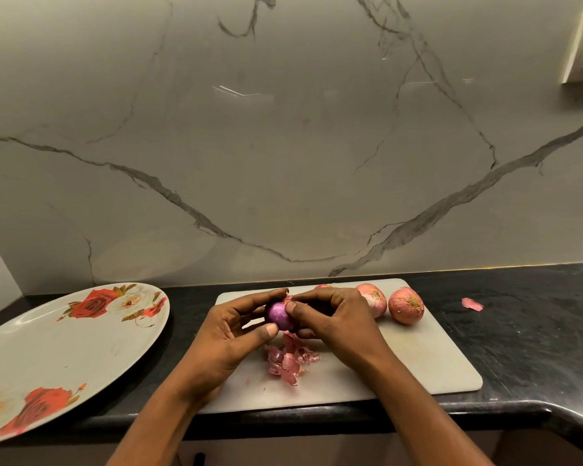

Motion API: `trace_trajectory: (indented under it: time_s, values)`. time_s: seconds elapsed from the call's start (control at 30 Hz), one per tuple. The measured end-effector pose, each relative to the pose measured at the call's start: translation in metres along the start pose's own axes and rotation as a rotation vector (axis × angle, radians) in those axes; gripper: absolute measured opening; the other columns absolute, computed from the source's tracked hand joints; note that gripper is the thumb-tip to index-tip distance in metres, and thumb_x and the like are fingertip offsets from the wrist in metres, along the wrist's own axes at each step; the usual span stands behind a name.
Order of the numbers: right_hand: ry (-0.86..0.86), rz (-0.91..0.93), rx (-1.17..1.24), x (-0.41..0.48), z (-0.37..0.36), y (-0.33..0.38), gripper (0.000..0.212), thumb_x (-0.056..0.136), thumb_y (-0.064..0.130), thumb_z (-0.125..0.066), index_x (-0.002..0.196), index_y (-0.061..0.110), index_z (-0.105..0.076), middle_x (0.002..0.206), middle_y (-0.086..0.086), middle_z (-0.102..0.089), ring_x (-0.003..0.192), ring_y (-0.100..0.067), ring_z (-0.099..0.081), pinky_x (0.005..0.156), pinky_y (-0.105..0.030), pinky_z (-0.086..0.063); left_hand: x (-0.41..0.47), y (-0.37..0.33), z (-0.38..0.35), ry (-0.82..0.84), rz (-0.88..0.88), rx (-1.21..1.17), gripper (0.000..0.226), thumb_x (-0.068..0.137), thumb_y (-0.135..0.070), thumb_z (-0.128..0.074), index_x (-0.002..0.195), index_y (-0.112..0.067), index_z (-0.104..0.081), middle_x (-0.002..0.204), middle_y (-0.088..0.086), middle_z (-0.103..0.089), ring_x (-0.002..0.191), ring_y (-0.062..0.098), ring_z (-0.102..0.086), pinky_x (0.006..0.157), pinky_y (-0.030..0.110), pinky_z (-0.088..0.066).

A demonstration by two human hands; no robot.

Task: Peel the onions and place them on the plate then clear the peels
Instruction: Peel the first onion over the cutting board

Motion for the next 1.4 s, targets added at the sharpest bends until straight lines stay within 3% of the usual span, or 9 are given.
trace_trajectory:
  time_s: [0.13,0.3,0.53,0.67,0.77,0.97,1.1,1.17,1.4]
  values:
    - [0.026,-0.02,0.036,-0.0011,-0.0008,0.0017,0.013,0.092,0.016,-0.08,0.101,0.024,-0.084,0.093,-0.003,-0.082,0.088,-0.022,-0.08,0.081,-0.045,-0.067,0.0009,-0.0009,-0.0014,0.004,0.0,-0.026,0.055,0.086,0.001,-0.076,0.138,-0.016,-0.067,0.137,-0.001,-0.071,0.132,0.017,-0.064,0.103,0.032,-0.057]
    - [0.04,-0.025,0.041,-0.0001,-0.0001,-0.0024,0.017,0.094,0.009,-0.077,0.107,0.018,-0.083,0.095,-0.007,-0.082,0.091,-0.025,-0.08,0.083,-0.049,-0.066,0.002,0.0025,0.0001,-0.004,0.009,-0.026,0.055,0.086,0.002,-0.078,0.138,-0.012,-0.068,0.137,0.002,-0.071,0.133,0.021,-0.064,0.109,0.046,-0.053]
    - [0.009,0.025,-0.051,0.0005,-0.0006,-0.001,0.041,0.095,-0.001,-0.066,0.099,0.037,-0.082,0.095,0.002,-0.083,0.091,-0.018,-0.08,0.087,-0.042,-0.066,0.0019,0.0033,0.0029,-0.048,0.023,-0.099,0.053,0.084,-0.005,-0.08,0.135,-0.014,-0.07,0.132,0.005,-0.074,0.127,0.025,-0.068,0.105,0.036,-0.057]
    - [0.048,0.03,0.017,-0.0007,-0.0023,0.001,0.015,0.093,0.02,-0.08,0.107,0.025,-0.083,0.097,0.001,-0.083,0.094,-0.019,-0.08,0.086,-0.043,-0.066,0.0024,0.004,0.0031,-0.07,0.028,-0.108,0.052,0.083,-0.004,-0.08,0.133,-0.013,-0.071,0.129,0.006,-0.075,0.124,0.025,-0.07,0.102,0.036,-0.058]
    - [0.075,0.059,-0.033,-0.0025,-0.0019,0.0019,0.024,0.087,0.033,-0.086,0.11,0.028,-0.083,0.101,0.007,-0.082,0.099,-0.014,-0.079,0.089,-0.039,-0.065,0.0025,0.0039,0.0028,-0.071,0.03,-0.099,0.052,0.082,-0.004,-0.08,0.132,-0.012,-0.071,0.128,0.006,-0.076,0.124,0.024,-0.07,0.101,0.037,-0.059]
    - [0.015,0.071,-0.133,0.002,0.0013,-0.0049,0.03,0.092,0.006,-0.069,0.115,0.02,-0.082,0.101,0.005,-0.082,0.098,-0.014,-0.079,0.09,-0.041,-0.065,0.0018,0.0035,0.004,-0.079,0.053,-0.139,0.053,0.08,-0.007,-0.081,0.132,-0.013,-0.072,0.128,0.007,-0.076,0.124,0.025,-0.07,0.106,0.038,-0.056]
    - [0.044,0.05,-0.056,0.0019,-0.0001,-0.0042,0.021,0.092,0.023,-0.08,0.113,0.02,-0.083,0.101,0.003,-0.082,0.096,-0.016,-0.079,0.088,-0.041,-0.065,0.0022,0.0041,0.0034,-0.075,0.05,-0.114,0.052,0.082,-0.001,-0.081,0.132,-0.011,-0.072,0.129,0.007,-0.075,0.124,0.026,-0.07,0.102,0.04,-0.059]
    - [0.054,0.061,-0.076,0.0004,-0.0001,-0.0032,0.03,0.085,0.036,-0.087,0.112,0.022,-0.083,0.101,0.005,-0.082,0.097,-0.014,-0.078,0.088,-0.039,-0.065,0.0022,0.0036,0.0032,-0.073,0.046,-0.107,0.052,0.081,0.001,-0.08,0.131,-0.01,-0.072,0.128,0.007,-0.076,0.124,0.023,-0.07,0.101,0.036,-0.059]
    - [0.068,0.087,-0.111,0.0021,0.0003,-0.0054,0.04,0.081,0.041,-0.082,0.117,0.022,-0.082,0.105,0.007,-0.082,0.101,-0.012,-0.077,0.091,-0.039,-0.064,0.0018,0.0009,0.0018,-0.078,0.036,-0.106,0.052,0.078,0.001,-0.08,0.129,-0.009,-0.072,0.126,0.006,-0.077,0.123,0.021,-0.071,0.096,0.03,-0.06]
Point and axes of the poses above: each hand's wrist, its own x-axis towards the middle knuckle, its own z-axis out of the back of the hand, y = z × x, the point moved 5 cm from there along x, towards the middle knuckle
